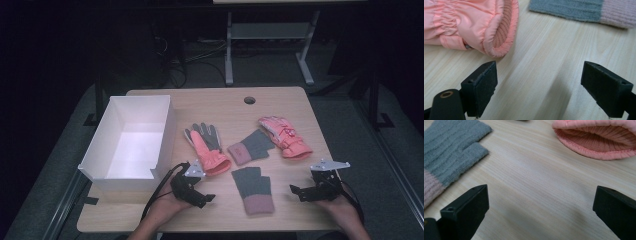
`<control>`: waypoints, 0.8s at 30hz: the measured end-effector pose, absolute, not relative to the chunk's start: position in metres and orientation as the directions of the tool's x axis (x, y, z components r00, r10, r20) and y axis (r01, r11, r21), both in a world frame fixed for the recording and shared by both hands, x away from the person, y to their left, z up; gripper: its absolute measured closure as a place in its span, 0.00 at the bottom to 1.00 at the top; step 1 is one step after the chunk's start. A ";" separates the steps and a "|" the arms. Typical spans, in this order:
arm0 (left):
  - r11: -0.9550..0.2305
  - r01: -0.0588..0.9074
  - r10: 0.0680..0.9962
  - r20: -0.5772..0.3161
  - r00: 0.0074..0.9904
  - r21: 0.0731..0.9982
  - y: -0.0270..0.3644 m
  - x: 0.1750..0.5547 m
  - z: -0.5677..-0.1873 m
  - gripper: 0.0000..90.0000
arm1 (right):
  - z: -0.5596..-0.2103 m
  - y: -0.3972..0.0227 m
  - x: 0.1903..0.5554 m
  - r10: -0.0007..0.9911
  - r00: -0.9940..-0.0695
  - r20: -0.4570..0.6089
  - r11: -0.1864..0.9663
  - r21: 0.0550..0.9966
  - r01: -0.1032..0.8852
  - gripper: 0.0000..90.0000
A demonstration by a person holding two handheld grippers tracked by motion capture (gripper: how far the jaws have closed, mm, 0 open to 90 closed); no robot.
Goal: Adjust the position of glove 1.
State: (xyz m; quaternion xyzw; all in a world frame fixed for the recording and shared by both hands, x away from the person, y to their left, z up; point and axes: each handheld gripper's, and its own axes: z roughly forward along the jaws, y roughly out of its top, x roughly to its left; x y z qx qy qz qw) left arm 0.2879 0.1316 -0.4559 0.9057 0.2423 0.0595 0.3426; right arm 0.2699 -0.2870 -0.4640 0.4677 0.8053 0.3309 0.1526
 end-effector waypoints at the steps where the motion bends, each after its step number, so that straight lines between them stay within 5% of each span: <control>1: -0.651 0.407 0.486 -0.060 0.872 0.641 0.132 0.289 -0.456 0.15 | -0.464 -0.287 0.270 0.856 -0.512 0.068 0.339 0.675 0.656 0.00; 17: -0.677 0.400 0.471 -0.053 0.880 0.618 0.134 0.289 -0.455 0.13 | -0.458 -0.279 0.268 0.841 -0.531 0.106 0.333 0.673 0.660 0.03; 24: -0.651 0.414 0.488 -0.067 0.870 0.636 0.139 0.290 -0.454 0.15 | -0.452 -0.275 0.260 0.815 -0.565 0.128 0.336 0.691 0.641 0.37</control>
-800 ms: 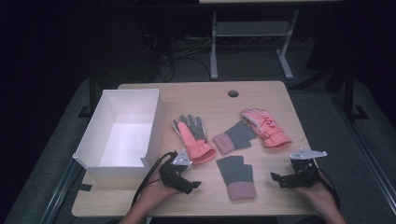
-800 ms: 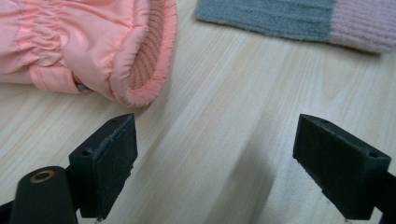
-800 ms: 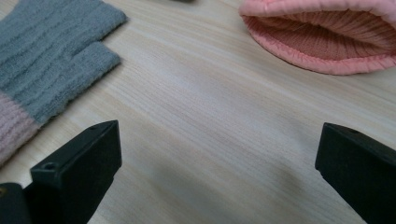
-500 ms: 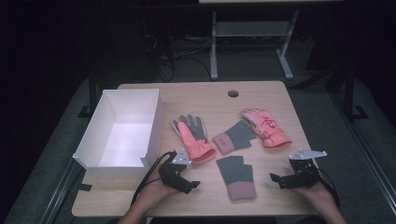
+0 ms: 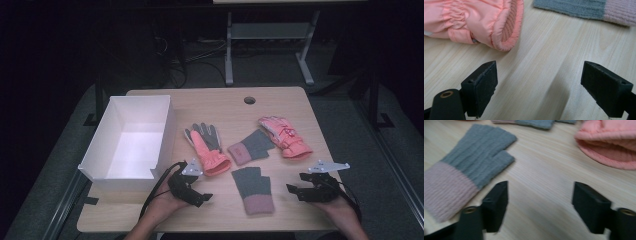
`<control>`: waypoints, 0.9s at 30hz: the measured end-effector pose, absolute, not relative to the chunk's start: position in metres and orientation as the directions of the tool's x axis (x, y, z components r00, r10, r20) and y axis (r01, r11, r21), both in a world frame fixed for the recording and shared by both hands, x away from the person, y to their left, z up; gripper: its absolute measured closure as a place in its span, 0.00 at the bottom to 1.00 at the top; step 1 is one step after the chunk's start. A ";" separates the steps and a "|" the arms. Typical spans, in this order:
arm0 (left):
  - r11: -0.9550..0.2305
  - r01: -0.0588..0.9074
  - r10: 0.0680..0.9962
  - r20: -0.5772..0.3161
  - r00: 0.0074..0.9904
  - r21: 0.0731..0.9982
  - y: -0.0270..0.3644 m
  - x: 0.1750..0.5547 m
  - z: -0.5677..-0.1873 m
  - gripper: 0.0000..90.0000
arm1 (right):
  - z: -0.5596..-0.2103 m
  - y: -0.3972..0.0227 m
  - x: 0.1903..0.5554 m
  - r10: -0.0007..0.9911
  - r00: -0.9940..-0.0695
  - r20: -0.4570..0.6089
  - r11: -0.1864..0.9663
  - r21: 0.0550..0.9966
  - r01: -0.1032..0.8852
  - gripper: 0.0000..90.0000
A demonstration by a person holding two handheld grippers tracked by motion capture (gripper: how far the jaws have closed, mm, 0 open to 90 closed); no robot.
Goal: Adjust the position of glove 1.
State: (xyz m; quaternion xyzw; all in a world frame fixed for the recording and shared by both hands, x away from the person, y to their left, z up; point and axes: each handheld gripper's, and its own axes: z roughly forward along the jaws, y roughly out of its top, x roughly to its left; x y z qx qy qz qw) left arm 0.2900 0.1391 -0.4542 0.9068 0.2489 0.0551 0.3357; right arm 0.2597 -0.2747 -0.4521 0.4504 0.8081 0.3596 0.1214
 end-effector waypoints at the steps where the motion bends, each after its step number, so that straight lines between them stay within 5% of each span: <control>1: -0.643 0.418 0.494 -0.070 0.867 0.642 0.139 0.290 -0.454 0.15 | -0.451 -0.274 0.259 0.811 -0.571 0.128 0.342 0.688 0.640 0.41; 8: -0.645 0.413 0.490 -0.066 0.869 0.643 0.139 0.289 -0.453 0.16 | -0.449 -0.260 0.251 0.726 -0.673 0.142 0.419 0.684 0.597 0.88; 11: -0.647 0.409 0.486 -0.066 0.872 0.643 0.139 0.290 -0.454 0.15 | -0.449 -0.255 0.248 0.697 -0.702 0.146 0.446 0.679 0.584 1.00; 27: -0.649 0.403 0.481 -0.062 0.874 0.645 0.139 0.289 -0.454 0.15 | -0.456 -0.234 0.241 0.574 -0.801 0.172 0.569 0.620 0.540 1.00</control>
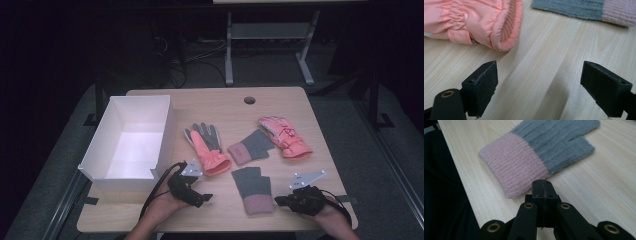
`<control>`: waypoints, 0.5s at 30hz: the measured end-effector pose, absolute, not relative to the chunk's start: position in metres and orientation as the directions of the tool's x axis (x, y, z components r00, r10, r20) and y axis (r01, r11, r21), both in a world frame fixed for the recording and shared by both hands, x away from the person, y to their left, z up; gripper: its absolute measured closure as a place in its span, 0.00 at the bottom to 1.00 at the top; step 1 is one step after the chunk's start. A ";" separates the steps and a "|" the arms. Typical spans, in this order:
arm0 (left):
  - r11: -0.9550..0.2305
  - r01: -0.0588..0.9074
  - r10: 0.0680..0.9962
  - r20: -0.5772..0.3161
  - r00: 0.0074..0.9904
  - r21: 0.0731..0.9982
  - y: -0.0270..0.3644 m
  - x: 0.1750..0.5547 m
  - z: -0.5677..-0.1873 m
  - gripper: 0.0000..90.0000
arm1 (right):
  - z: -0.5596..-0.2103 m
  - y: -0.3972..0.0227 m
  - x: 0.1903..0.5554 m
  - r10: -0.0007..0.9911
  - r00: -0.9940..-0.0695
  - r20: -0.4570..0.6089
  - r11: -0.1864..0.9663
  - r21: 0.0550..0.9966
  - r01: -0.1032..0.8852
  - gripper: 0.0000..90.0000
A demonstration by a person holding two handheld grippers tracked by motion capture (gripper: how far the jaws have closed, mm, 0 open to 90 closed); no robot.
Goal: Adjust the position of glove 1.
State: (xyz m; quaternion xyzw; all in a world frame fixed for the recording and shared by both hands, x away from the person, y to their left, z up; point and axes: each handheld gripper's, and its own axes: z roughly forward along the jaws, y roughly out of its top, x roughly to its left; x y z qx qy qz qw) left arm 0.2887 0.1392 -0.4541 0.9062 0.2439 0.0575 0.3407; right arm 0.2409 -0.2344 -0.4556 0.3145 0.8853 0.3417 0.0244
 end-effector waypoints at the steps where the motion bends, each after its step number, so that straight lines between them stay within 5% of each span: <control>1: -0.649 0.401 0.481 -0.060 0.875 0.646 0.139 0.289 -0.454 0.15 | -0.456 -0.233 0.241 0.569 -0.804 0.171 0.573 0.619 0.537 1.00; 15: -0.647 0.403 0.482 -0.063 0.874 0.647 0.139 0.289 -0.454 0.15 | -0.455 -0.213 0.239 0.501 -0.846 0.182 0.616 0.612 0.496 1.00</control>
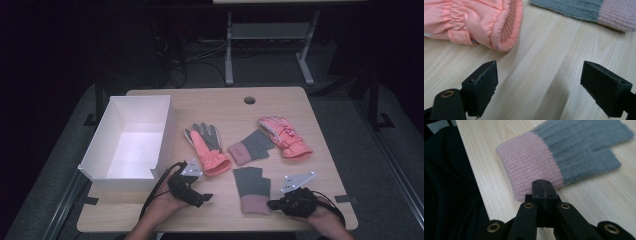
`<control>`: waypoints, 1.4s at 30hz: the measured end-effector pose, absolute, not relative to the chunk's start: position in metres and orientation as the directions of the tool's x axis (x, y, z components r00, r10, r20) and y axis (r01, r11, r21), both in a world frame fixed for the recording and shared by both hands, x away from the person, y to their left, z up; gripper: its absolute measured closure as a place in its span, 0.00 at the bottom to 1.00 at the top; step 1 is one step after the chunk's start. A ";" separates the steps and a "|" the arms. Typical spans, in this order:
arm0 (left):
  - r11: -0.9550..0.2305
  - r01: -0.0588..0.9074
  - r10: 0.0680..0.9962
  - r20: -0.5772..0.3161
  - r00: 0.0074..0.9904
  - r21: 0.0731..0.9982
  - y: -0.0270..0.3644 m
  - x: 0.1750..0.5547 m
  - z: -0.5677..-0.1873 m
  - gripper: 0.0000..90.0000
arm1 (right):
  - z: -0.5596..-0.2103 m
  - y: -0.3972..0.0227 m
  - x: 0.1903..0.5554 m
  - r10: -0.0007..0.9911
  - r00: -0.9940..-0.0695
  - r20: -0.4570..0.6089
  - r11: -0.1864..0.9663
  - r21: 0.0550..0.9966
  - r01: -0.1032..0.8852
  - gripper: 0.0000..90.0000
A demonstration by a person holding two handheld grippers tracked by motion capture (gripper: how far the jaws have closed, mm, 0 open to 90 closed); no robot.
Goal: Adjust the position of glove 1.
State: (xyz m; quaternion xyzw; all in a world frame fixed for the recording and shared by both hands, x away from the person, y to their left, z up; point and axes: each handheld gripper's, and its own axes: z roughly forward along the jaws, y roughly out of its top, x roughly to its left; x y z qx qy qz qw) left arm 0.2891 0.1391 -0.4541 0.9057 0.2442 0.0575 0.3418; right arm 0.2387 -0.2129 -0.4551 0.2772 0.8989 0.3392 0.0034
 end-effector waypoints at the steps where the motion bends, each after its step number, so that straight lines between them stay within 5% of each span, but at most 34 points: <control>1: -0.644 0.405 0.483 -0.066 0.873 0.649 0.139 0.289 -0.454 0.15 | -0.455 -0.208 0.240 0.485 -0.855 0.181 0.626 0.611 0.484 1.00; 30: -0.640 0.400 0.475 -0.071 0.877 0.656 0.139 0.289 -0.453 0.15 | -0.459 -0.114 0.258 0.269 -0.946 0.181 0.714 0.622 0.322 1.00; 42: -0.640 0.400 0.474 -0.072 0.877 0.656 0.141 0.287 -0.451 0.15 | -0.443 -0.139 0.265 0.381 -0.902 0.203 0.624 0.664 0.412 1.00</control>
